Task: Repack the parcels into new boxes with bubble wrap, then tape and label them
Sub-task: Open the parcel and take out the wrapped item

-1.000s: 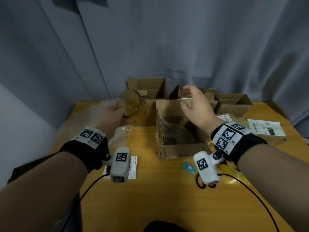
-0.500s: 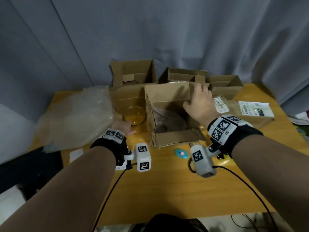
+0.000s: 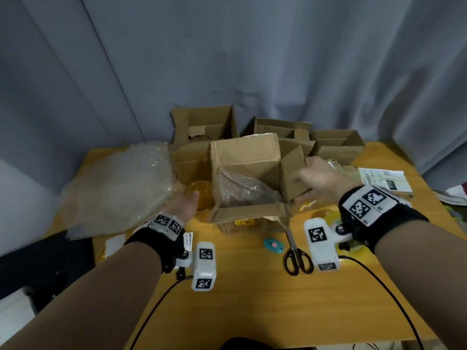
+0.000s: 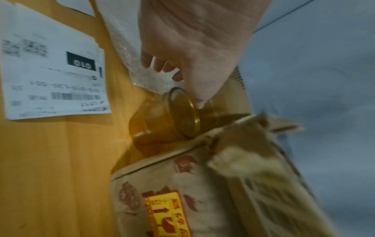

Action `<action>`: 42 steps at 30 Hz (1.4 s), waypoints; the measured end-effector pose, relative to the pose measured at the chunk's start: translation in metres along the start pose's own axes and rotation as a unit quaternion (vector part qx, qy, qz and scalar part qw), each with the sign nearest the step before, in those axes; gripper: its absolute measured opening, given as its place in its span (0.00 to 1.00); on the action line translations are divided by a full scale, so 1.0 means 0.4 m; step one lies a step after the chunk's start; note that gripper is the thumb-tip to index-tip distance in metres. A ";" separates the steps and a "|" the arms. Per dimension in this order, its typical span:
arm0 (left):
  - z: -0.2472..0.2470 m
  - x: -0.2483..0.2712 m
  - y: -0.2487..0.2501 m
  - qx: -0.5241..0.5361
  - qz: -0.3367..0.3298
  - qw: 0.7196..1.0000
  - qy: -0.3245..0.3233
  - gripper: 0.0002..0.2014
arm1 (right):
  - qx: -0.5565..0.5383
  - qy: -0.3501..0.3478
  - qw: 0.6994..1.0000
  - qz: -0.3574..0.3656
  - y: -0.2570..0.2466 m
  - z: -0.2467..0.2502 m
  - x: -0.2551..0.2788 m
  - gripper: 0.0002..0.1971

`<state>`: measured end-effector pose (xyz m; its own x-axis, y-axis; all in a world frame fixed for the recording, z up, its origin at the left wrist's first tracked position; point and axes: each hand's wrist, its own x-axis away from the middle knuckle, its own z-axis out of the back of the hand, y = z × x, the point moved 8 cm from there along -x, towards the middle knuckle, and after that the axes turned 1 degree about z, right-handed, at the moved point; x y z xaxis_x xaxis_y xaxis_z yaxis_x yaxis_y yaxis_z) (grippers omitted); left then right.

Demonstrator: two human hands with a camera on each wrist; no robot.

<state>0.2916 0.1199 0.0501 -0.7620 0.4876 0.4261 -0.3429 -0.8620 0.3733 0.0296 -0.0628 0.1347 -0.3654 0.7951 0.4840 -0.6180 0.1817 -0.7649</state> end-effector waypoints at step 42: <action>-0.225 0.371 0.991 0.316 -0.255 0.909 -0.093 0.12 | -0.297 0.360 0.884 0.017 0.455 0.886 -0.216 0.17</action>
<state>-0.0066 -0.1619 0.1872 -0.4661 0.8673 0.1747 -0.1966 -0.2940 0.9354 -0.2980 -0.3035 0.1045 0.2933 0.9296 0.2233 -0.0625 0.2517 -0.9658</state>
